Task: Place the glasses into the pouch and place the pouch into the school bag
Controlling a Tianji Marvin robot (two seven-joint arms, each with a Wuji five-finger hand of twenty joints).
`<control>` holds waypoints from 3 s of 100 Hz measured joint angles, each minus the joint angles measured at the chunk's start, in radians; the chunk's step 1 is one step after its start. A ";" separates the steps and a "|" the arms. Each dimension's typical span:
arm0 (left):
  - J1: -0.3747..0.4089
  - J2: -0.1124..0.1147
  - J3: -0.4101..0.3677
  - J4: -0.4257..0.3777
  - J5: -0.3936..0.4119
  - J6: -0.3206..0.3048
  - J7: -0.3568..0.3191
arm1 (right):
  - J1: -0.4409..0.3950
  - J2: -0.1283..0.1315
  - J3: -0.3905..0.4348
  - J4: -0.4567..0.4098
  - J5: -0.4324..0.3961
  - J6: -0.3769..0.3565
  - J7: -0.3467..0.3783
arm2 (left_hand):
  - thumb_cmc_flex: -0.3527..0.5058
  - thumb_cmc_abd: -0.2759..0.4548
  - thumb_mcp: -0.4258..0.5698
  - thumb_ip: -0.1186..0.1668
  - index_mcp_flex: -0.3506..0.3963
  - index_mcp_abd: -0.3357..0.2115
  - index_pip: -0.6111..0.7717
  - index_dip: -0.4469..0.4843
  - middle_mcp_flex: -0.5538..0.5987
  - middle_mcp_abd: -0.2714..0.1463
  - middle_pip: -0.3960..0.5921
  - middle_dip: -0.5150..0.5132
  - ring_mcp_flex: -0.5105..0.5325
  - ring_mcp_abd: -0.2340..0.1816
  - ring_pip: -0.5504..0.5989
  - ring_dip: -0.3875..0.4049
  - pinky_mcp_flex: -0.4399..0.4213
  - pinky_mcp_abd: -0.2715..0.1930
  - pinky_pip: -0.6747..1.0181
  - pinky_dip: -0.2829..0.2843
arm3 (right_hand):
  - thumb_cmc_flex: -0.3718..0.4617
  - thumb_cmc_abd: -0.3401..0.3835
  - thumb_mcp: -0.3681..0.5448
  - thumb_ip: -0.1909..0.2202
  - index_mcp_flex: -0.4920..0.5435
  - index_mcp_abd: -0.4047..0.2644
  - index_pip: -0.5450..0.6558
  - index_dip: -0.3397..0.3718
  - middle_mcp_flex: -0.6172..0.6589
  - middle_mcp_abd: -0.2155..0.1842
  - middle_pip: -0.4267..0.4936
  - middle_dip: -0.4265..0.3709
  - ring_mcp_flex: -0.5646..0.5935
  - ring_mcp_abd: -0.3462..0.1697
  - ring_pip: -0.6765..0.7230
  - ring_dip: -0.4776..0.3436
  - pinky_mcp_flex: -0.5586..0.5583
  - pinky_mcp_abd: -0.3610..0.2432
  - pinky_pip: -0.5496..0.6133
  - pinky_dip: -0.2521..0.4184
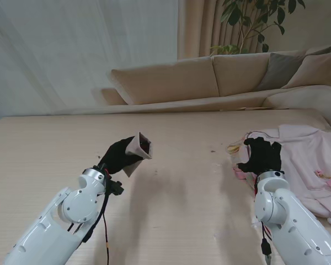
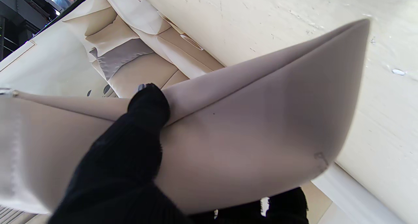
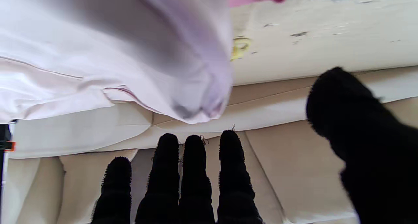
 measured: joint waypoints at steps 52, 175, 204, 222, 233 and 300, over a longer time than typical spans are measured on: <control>-0.021 -0.001 0.017 0.023 -0.019 -0.001 -0.006 | -0.050 0.012 0.117 0.046 -0.009 -0.017 -0.046 | 0.000 0.000 0.000 0.000 0.000 -0.003 0.000 0.000 0.000 -0.001 0.000 0.000 0.000 0.000 0.000 0.000 0.000 0.000 0.000 0.000 | 0.000 0.011 -0.002 0.009 -0.039 0.001 -0.004 -0.006 0.000 0.000 -0.053 -0.022 0.000 0.000 -0.010 0.000 0.000 0.000 0.003 -0.012; -0.035 -0.003 0.019 0.034 -0.035 0.002 -0.018 | -0.169 0.022 0.146 -0.040 -0.052 -0.074 0.022 | 0.000 0.000 0.000 0.000 0.000 -0.003 0.000 0.000 0.000 -0.001 -0.001 0.000 0.000 -0.001 0.000 0.000 -0.001 0.000 0.000 0.000 | -0.001 -0.102 0.045 0.005 -0.076 0.051 0.016 -0.030 0.000 0.029 -0.093 -0.037 0.001 0.041 -0.119 -0.048 0.004 0.012 0.167 -0.228; -0.035 -0.003 0.022 0.034 -0.039 0.002 -0.016 | -0.151 0.017 0.112 0.026 0.008 -0.034 -0.074 | 0.000 0.000 0.000 0.000 0.000 -0.003 0.001 0.000 0.000 -0.001 -0.001 0.000 0.000 -0.001 0.000 0.000 -0.001 0.000 0.000 0.000 | 0.092 -0.020 0.027 0.001 -0.091 0.016 0.017 -0.030 0.000 0.041 -0.082 -0.044 0.003 0.043 -0.130 -0.059 0.007 0.012 0.245 -0.231; -0.035 -0.004 0.022 0.034 -0.037 0.002 -0.016 | -0.145 0.016 0.113 0.039 -0.042 -0.028 -0.060 | 0.000 0.000 0.000 0.000 0.000 -0.003 0.001 0.000 0.000 -0.001 -0.001 0.000 0.000 -0.001 0.000 0.000 -0.001 0.000 0.000 0.000 | 0.178 -0.012 0.028 -0.001 -0.092 -0.049 0.030 -0.030 0.000 0.042 -0.061 -0.034 0.006 0.045 -0.130 -0.059 0.014 0.011 0.343 -0.251; -0.037 -0.004 0.028 0.034 -0.039 0.002 -0.015 | -0.141 0.020 0.107 0.052 -0.061 -0.028 -0.083 | 0.000 0.000 0.000 0.000 0.000 -0.003 0.001 0.000 0.000 -0.001 -0.001 0.000 0.000 -0.001 0.000 0.000 -0.001 0.000 0.000 0.000 | 0.226 -0.012 0.042 0.021 -0.102 -0.086 0.059 -0.030 0.027 0.043 -0.022 -0.028 0.127 0.055 -0.112 -0.056 0.067 0.003 0.456 -0.257; -0.037 -0.005 0.025 0.033 -0.041 0.005 -0.021 | -0.124 -0.025 0.155 0.095 0.139 -0.198 -0.236 | 0.000 0.000 0.000 0.000 0.000 -0.003 0.001 0.000 0.000 -0.001 -0.001 0.000 0.000 -0.001 0.000 0.000 -0.001 0.000 0.000 0.000 | 0.350 0.188 0.089 -0.024 0.511 0.034 0.055 -0.201 0.797 0.131 -0.248 -0.070 0.723 0.208 -0.082 -0.093 0.315 0.208 0.542 -0.189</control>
